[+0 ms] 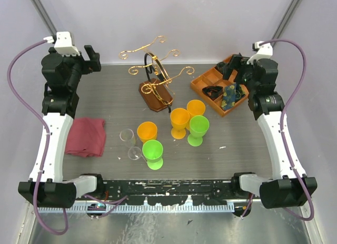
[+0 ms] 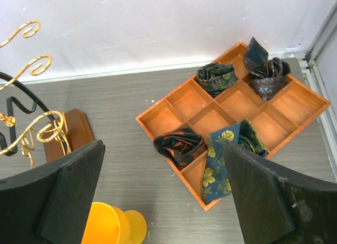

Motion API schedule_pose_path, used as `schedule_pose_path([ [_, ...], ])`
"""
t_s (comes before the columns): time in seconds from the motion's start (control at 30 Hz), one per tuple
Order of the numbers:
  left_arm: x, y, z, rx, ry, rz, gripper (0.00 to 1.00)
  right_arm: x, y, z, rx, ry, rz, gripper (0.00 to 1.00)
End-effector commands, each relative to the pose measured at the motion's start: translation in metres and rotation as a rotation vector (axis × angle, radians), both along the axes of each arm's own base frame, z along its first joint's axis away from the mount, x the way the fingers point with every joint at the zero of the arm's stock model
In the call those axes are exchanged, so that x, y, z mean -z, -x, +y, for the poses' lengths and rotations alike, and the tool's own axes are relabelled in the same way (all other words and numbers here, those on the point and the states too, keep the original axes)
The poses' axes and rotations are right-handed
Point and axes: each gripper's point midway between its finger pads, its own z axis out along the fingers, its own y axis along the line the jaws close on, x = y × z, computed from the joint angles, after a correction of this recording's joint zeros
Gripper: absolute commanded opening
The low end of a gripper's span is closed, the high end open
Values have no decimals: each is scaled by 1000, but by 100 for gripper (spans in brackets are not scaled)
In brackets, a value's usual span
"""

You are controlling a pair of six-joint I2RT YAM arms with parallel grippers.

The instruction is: Place the wine glass upside down on the wine glass rack

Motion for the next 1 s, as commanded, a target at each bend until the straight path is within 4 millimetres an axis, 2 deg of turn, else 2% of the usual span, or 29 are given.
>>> schedule_pose_path([
  [0.0, -5, 2, -12, 57, 43, -24, 98, -32, -9, 13, -66, -21, -85, 100],
  [0.23, 5, -8, -9, 30, 81, 23, 98, -48, -38, 23, -90, -11, -108, 100],
  [0.43, 24, -9, -9, 25, 79, 83, 98, -40, -74, 48, -132, 9, -86, 100],
  [0.57, 39, -10, -11, 36, 83, 112, 98, -30, -89, 69, -157, 16, -67, 100],
  [0.7, 52, -10, -12, 42, 77, 146, 98, -30, -88, 88, -181, 25, -72, 100],
  [0.77, 57, -10, -13, 48, 73, 159, 98, -27, -83, 90, -179, 38, -60, 100],
  [0.87, 61, -8, -14, 55, 73, 159, 98, -11, -70, 79, -129, 50, -1, 100],
  [0.97, 62, -7, -16, 67, 70, 144, 98, 20, -51, 69, -99, 64, 93, 100],
])
